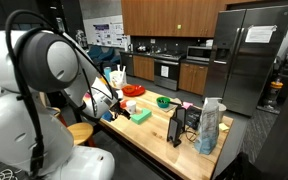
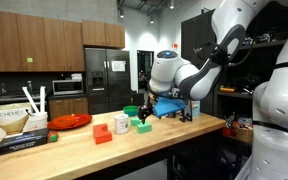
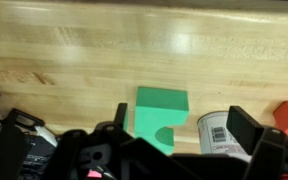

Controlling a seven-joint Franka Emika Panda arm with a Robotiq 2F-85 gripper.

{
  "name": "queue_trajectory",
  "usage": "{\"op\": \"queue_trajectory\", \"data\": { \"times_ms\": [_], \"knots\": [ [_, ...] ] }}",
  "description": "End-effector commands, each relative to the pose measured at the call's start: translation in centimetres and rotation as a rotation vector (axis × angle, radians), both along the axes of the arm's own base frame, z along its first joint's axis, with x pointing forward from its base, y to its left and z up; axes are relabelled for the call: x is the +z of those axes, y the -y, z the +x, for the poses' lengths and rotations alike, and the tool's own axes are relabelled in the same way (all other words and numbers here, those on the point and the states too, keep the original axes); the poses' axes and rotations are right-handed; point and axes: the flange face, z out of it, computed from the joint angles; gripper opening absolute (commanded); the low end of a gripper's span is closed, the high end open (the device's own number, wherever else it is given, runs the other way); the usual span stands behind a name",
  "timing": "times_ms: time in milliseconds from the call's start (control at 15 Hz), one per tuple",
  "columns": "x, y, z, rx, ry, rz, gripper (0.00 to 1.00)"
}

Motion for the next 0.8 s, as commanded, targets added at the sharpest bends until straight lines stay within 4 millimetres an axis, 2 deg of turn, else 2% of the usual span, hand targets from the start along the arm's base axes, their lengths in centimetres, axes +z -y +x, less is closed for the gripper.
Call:
{"op": "queue_trajectory", "data": {
  "times_ms": [0,333,733],
  "knots": [
    [-1.3,-0.7,-0.4,0.027,0.018,0.002,1.00],
    [-1.2,0.7,-0.4,0.062,0.107,-0.081,1.00],
    [-1.7,1.2,-0.7,0.069,0.163,-0.077,1.00]
  ]
}}
